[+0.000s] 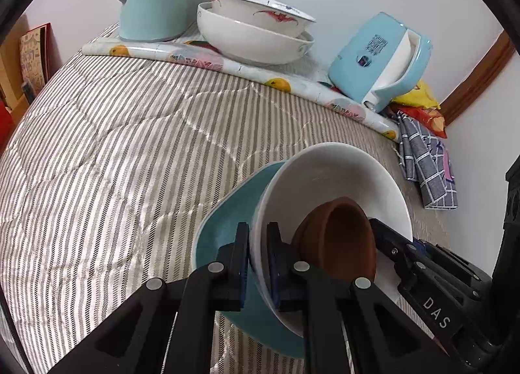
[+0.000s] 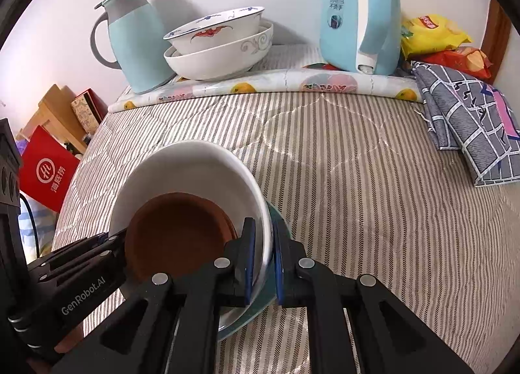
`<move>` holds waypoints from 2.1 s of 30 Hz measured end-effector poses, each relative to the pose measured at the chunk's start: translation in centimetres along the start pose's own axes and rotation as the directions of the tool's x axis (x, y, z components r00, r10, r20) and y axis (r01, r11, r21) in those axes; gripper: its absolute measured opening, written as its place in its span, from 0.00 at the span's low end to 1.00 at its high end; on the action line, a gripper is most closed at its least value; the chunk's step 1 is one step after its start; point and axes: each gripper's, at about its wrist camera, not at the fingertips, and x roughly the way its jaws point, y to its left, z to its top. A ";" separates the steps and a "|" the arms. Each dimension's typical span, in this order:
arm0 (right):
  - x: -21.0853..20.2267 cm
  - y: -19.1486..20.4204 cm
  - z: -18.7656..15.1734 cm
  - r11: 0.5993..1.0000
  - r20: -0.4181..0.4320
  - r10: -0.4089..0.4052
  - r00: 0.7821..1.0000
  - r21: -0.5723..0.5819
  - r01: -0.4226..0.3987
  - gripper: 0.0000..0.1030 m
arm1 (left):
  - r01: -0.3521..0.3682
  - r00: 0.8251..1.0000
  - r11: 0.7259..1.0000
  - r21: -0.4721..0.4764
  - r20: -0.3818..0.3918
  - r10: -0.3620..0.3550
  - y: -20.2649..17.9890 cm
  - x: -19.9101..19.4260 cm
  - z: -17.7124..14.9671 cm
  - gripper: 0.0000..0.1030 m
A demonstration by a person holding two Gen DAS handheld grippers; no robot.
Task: Organize plates and bowls
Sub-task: 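Lower the white bowl with the right tool onto the light-blue plate, then open the right tool to release the white bowl and pull back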
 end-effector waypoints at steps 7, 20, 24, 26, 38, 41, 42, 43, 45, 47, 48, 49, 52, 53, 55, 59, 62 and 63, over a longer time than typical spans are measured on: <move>0.7 0.0 -0.1 1.000 -0.015 0.012 1.000 -0.004 -0.012 0.10 | -0.010 1.000 1.000 -0.004 -0.004 0.010 0.2 0.2 -0.1 0.11; 0.8 0.0 0.4 1.000 -0.015 0.012 1.000 0.000 -0.012 0.11 | 0.050 0.998 0.999 -0.020 -0.023 -0.050 1.0 0.4 0.1 0.17; 0.4 0.1 0.6 1.000 -0.006 0.000 1.000 -0.010 0.000 0.11 | 0.047 0.999 0.999 -0.014 -0.020 -0.047 0.9 0.4 -0.1 0.17; 0.3 0.1 0.6 1.000 -0.004 -0.004 1.000 -0.015 0.004 0.11 | 0.040 0.999 0.999 -0.012 -0.023 -0.040 0.8 0.3 -0.1 0.17; -0.5 0.2 0.0 1.000 -0.003 0.000 1.000 -0.026 0.000 0.11 | 0.036 0.999 0.999 0.004 0.008 -0.036 0.7 -1.7 -0.2 0.25; -0.9 0.0 -0.3 1.000 -0.003 0.008 1.000 -0.025 -0.008 0.12 | 0.030 0.999 1.000 0.005 0.014 -0.030 0.6 -2.2 -0.5 0.30; -1.0 0.0 -0.4 1.000 -0.003 0.010 1.000 -0.026 -0.010 0.13 | 0.025 0.999 1.000 0.011 0.021 -0.025 0.5 -2.5 -0.6 0.31; -1.3 0.0 -0.5 0.999 -0.002 0.008 1.000 -0.032 -0.008 0.14 | 0.020 0.999 1.000 0.017 0.025 -0.020 0.5 -2.7 -0.7 0.32; -1.8 0.0 -0.7 0.999 0.008 0.003 1.000 -0.044 -0.002 0.16 | 0.015 0.999 1.000 0.023 0.036 -0.016 0.3 -3.3 -1.0 0.34; -2.6 0.0 -1.0 0.999 0.022 0.000 1.000 -0.051 0.001 0.17 | 0.004 0.998 1.000 0.029 0.055 -0.005 -0.1 -4.2 -1.2 0.38; -3.0 0.0 -1.1 0.999 0.028 0.000 1.000 -0.051 0.002 0.20 | 0.000 0.998 0.999 0.034 0.062 -0.003 -0.3 -4.6 -1.3 0.42; -3.6 -0.2 -1.2 0.999 0.037 -0.004 0.999 -0.049 0.006 0.25 | -0.003 0.998 0.999 0.038 0.070 0.000 -0.5 -5.0 -1.5 0.45; -5.4 -0.7 -1.7 0.999 0.075 -0.017 0.997 -0.044 0.021 0.37 | -0.009 0.996 0.998 0.054 0.089 0.004 -1.5 -6.1 -1.9 0.50; -6.2 -1.1 -2.0 0.999 0.091 -0.023 0.996 -0.044 0.028 0.39 | -0.009 0.995 0.998 0.061 0.095 0.003 -1.9 -6.4 -2.1 0.50; -7.6 -1.7 -2.5 0.998 0.118 -0.038 0.992 -0.037 0.043 0.46 | -0.011 0.994 0.997 0.082 0.112 0.002 -3.0 -7.3 -2.7 0.51; -10.4 -3.8 -3.6 0.998 0.154 -0.060 0.986 -0.005 0.061 0.51 | -0.029 0.988 0.993 0.118 0.154 0.011 -5.3 -8.9 -4.0 0.60; -12.4 -5.3 -4.7 0.994 0.185 -0.107 0.977 0.021 0.105 0.56 | -0.052 0.983 0.987 0.151 0.184 0.023 -7.5 -9.9 -5.2 0.66; -12.9 -5.7 -4.9 0.992 0.195 -0.127 0.973 0.023 0.124 0.60 | -0.060 0.980 0.985 0.162 0.195 0.028 -8.3 -10.3 -5.6 0.67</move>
